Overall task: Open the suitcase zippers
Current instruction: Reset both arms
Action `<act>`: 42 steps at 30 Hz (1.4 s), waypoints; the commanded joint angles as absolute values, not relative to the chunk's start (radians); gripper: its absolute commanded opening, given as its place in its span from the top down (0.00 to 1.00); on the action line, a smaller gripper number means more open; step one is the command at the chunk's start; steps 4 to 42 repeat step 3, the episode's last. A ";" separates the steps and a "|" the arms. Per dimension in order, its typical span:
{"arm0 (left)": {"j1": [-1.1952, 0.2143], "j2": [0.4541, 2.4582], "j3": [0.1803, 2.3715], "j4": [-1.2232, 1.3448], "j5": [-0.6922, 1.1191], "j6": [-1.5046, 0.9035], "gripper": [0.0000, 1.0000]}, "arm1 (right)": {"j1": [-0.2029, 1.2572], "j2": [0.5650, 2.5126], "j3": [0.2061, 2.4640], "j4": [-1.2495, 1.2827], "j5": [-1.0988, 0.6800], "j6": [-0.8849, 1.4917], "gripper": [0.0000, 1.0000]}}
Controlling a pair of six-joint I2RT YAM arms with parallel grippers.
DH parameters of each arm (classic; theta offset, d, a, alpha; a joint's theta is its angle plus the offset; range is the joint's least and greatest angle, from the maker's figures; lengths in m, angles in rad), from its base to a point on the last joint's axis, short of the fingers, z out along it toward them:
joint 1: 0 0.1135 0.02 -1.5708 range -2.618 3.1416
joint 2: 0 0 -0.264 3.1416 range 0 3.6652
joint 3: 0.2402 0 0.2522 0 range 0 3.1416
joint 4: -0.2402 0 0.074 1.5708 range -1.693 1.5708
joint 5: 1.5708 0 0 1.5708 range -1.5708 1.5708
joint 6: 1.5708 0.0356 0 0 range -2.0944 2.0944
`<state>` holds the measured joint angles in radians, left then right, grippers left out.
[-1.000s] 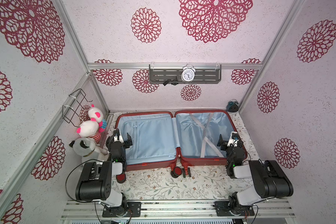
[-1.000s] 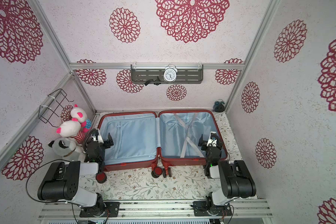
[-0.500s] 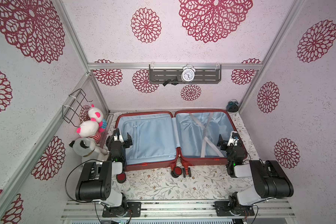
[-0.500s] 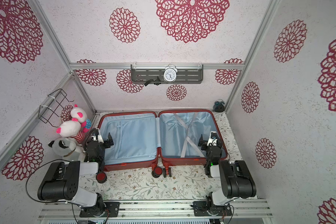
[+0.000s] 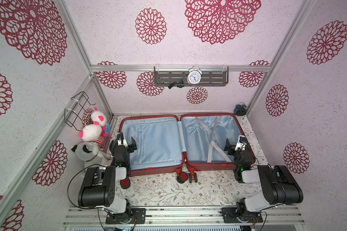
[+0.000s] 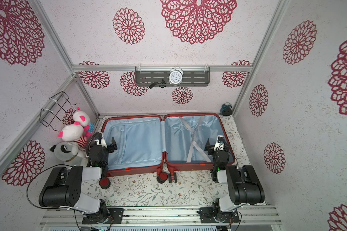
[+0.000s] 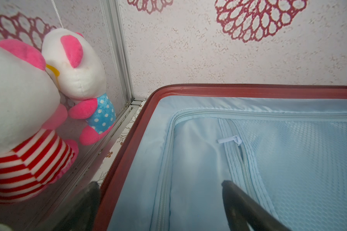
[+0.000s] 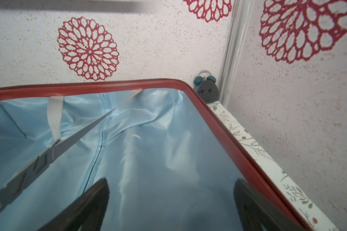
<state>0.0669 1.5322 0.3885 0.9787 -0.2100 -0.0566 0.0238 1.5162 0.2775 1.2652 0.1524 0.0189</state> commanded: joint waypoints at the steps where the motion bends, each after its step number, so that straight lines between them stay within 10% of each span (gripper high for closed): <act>1: 0.079 1.548 0.394 0.923 -0.190 -0.074 0.02 | 0.012 1.533 0.267 1.172 0.155 0.016 0.01; 42: 0.079 1.549 0.394 0.922 -0.189 -0.074 0.02 | 0.012 1.533 0.266 1.172 0.155 0.016 0.01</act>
